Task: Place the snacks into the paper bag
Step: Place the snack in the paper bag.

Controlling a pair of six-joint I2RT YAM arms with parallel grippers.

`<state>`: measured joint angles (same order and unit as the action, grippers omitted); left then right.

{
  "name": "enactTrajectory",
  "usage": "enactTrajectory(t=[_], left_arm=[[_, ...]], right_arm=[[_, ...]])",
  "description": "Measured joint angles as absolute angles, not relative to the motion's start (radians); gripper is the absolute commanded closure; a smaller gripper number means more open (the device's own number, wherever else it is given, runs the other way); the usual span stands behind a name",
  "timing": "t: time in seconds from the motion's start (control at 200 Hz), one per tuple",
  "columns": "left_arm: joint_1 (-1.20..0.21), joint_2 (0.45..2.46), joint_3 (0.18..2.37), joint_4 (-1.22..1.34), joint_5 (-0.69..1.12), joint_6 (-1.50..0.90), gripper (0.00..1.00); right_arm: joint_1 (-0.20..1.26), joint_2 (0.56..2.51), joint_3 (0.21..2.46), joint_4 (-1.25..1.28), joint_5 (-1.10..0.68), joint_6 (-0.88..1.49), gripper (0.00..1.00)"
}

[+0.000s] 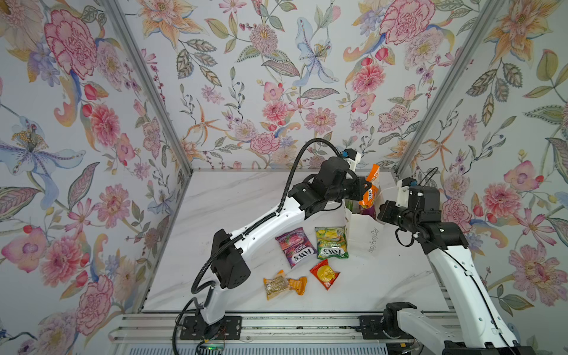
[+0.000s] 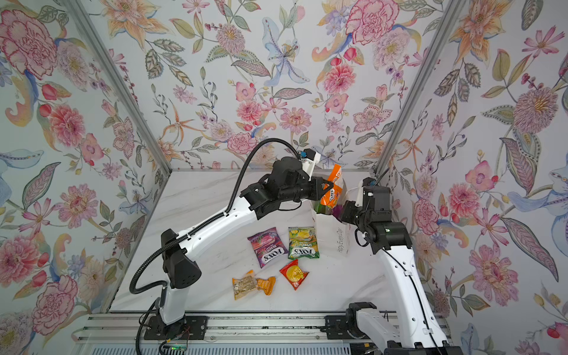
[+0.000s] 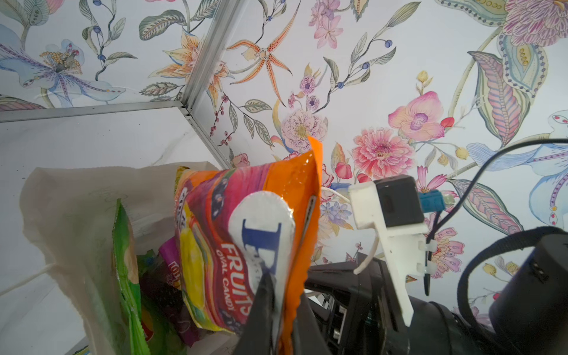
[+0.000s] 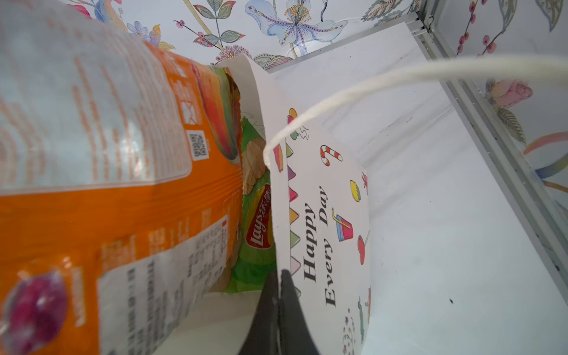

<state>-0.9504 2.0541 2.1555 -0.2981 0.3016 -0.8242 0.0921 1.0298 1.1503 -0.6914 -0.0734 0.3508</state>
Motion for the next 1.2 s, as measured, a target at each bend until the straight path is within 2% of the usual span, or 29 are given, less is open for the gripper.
enactTrajectory(t=[0.36,0.53,0.656,0.841,1.051,1.196], left_arm=[[-0.95,2.19,2.318,-0.421,0.303,-0.839,1.0],[-0.95,2.319,2.534,-0.556,0.296,-0.838,1.0],[-0.952,2.484,2.871,-0.712,0.279,-0.839,1.0],[-0.951,2.533,2.972,-0.815,0.277,-0.854,1.0],[-0.951,2.56,2.996,-0.899,0.253,-0.864,0.73],[-0.949,2.562,3.002,-0.909,0.25,-0.865,0.68]], right_arm=[[0.092,1.026,1.15,-0.693,-0.07,0.351,1.0],[0.092,1.026,1.149,-0.693,-0.068,0.347,1.0],[0.091,1.026,1.148,-0.693,-0.066,0.347,1.0],[0.09,1.023,1.148,-0.693,-0.067,0.344,1.0],[0.09,1.023,1.145,-0.693,-0.067,0.344,1.0],[0.09,1.023,1.145,-0.692,-0.067,0.344,1.0]])
